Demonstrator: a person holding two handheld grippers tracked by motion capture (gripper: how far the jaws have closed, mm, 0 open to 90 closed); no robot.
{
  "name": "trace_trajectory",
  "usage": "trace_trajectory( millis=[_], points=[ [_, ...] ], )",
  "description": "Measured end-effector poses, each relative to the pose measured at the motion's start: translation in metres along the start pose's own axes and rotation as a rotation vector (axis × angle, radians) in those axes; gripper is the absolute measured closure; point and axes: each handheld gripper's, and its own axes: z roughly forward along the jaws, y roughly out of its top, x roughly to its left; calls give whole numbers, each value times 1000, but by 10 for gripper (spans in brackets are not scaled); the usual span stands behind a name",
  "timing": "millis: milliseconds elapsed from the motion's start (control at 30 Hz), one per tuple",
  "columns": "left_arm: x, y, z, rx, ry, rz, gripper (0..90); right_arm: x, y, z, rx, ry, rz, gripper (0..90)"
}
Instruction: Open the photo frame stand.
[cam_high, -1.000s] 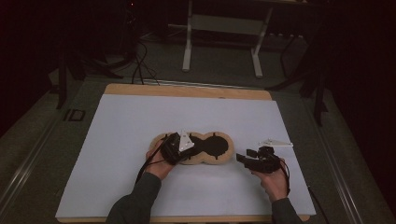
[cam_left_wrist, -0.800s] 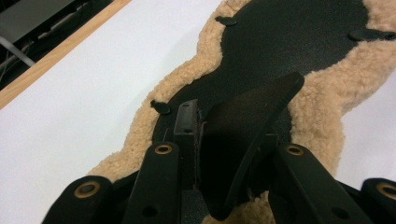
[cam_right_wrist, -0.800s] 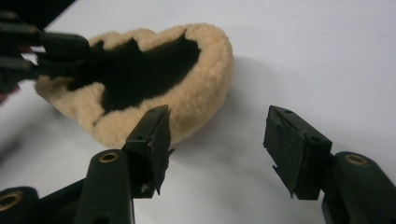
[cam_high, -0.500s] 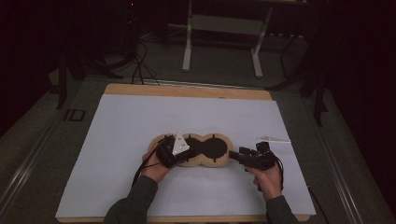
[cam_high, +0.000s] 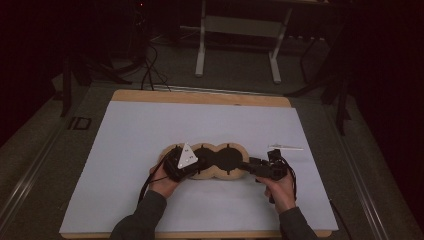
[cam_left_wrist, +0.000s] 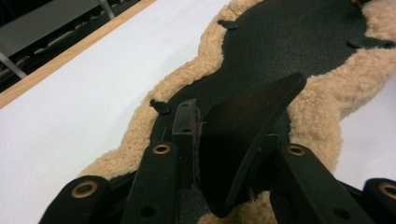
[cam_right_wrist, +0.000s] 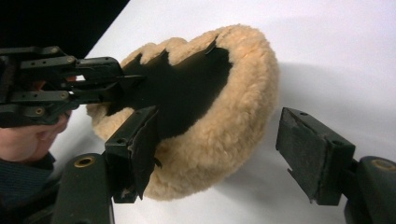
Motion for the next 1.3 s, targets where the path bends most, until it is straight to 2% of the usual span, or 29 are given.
trace_trajectory(
  millis=[100,267,333,433,567,833,967,1100,1300],
  points=[
    [0,-1,-1,-7,-3,-5,712,-2,1,5,2,48,30,295],
    [2,-3,-4,-24,-18,-18,704,-1,2,16,26,86,48,317],
    [2,-5,-6,-30,-19,-24,698,1,2,17,27,85,41,328],
    [3,-6,-8,-42,-31,-56,674,1,2,16,20,93,56,368],
    [0,-6,-11,-19,-15,-39,644,1,2,15,12,105,62,413],
    [-2,-7,-15,6,-3,-47,572,2,3,11,-3,129,66,472],
    [-5,-9,-17,24,13,-38,553,3,3,10,-14,138,59,498],
    [-6,-11,-20,31,5,-42,529,6,3,9,-13,131,49,519],
    [-6,-16,-23,28,-20,-72,481,8,4,7,-19,138,28,544]
  ],
)
